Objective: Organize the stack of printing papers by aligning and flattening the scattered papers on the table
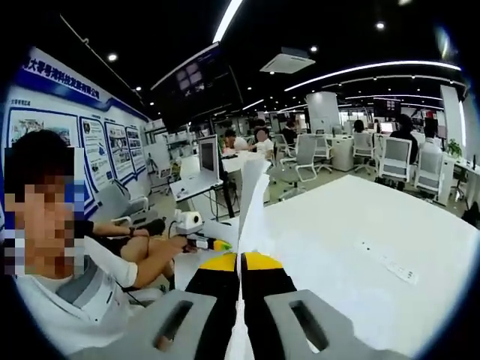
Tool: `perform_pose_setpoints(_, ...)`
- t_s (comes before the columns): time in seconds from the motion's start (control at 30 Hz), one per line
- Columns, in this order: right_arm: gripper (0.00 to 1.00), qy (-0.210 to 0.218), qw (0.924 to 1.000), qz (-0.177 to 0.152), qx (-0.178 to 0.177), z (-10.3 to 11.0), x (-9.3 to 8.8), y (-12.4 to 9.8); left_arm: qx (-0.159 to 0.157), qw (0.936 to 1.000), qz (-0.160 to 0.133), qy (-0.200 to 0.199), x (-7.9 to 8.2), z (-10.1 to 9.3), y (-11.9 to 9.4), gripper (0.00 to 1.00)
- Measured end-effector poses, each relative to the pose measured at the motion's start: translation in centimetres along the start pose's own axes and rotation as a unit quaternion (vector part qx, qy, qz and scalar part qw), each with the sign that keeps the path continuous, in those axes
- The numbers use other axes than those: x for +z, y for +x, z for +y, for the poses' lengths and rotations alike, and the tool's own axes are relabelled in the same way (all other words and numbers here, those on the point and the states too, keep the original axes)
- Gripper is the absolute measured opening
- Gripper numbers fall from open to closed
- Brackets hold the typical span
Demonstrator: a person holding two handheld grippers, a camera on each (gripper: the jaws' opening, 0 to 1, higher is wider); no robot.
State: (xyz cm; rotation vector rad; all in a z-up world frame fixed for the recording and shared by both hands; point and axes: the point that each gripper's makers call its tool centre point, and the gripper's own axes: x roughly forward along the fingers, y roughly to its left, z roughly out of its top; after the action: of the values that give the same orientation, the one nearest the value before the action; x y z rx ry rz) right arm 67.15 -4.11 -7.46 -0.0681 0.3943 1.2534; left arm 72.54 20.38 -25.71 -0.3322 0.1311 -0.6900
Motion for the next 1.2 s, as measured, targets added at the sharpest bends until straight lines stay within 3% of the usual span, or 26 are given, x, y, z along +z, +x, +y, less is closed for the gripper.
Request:
perform_pose_setpoints(0.9,0.0,-0.016,0.9986,0.022,0.045,2.9,-0.7,1.3,-0.004,1.0,0.007,-0.002,-0.3,0.0,0.6,0.06)
perform_pose_setpoints(1.2,0.0,-0.004,0.9979,0.011,0.063,3.7,-1.2,2.3,-0.004,1.0,0.008,-0.002,-0.6,-0.3,0.6,0.06)
